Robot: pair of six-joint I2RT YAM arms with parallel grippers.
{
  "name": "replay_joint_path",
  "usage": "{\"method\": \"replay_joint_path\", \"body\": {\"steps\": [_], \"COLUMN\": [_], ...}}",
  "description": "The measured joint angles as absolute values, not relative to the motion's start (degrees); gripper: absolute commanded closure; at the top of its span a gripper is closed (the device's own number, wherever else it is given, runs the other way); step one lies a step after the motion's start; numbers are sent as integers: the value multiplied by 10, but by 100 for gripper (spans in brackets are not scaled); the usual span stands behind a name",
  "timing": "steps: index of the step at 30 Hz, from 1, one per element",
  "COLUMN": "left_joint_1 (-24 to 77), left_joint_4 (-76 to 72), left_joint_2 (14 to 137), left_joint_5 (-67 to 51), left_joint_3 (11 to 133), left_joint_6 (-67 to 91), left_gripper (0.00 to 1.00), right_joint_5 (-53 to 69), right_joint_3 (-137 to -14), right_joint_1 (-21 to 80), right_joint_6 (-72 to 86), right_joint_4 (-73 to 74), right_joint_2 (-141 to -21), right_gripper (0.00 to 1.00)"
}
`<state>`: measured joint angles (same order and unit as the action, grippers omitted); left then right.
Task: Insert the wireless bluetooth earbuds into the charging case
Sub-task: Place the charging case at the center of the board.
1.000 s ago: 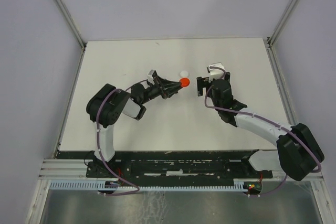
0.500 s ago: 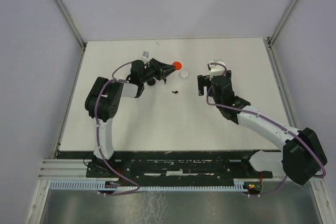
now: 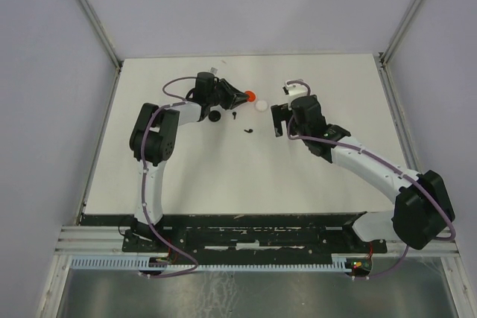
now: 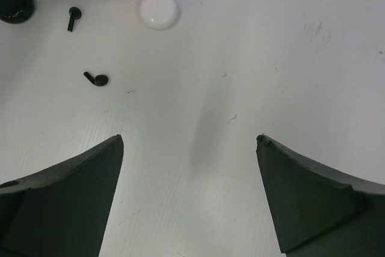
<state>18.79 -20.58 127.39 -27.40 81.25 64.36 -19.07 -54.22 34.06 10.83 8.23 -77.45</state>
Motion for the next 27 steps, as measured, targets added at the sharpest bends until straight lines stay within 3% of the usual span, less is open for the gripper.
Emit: {"method": "replay_joint_path", "body": {"steps": [11, 19, 25, 27], "left_joint_1": [179, 176, 170, 166], "left_joint_4": [-92, -60, -38, -36], "left_joint_2": [1287, 1304, 1304, 1303], "left_joint_5": [-250, -243, -238, -238], "left_joint_3": [869, 883, 888, 888], "left_joint_6": [571, 551, 531, 529], "left_gripper": [93, 64, 32, 28], "right_joint_5": [-161, -143, -136, -135], "right_joint_3": [-548, -566, -567, -567], "right_joint_1": [341, 341, 341, 341], "right_joint_6": [114, 121, 122, 123], "right_joint_4": [105, 113, 116, 117], "right_joint_2": [-799, -811, -816, -816], "right_gripper": [1, 0, 0, 0]}}
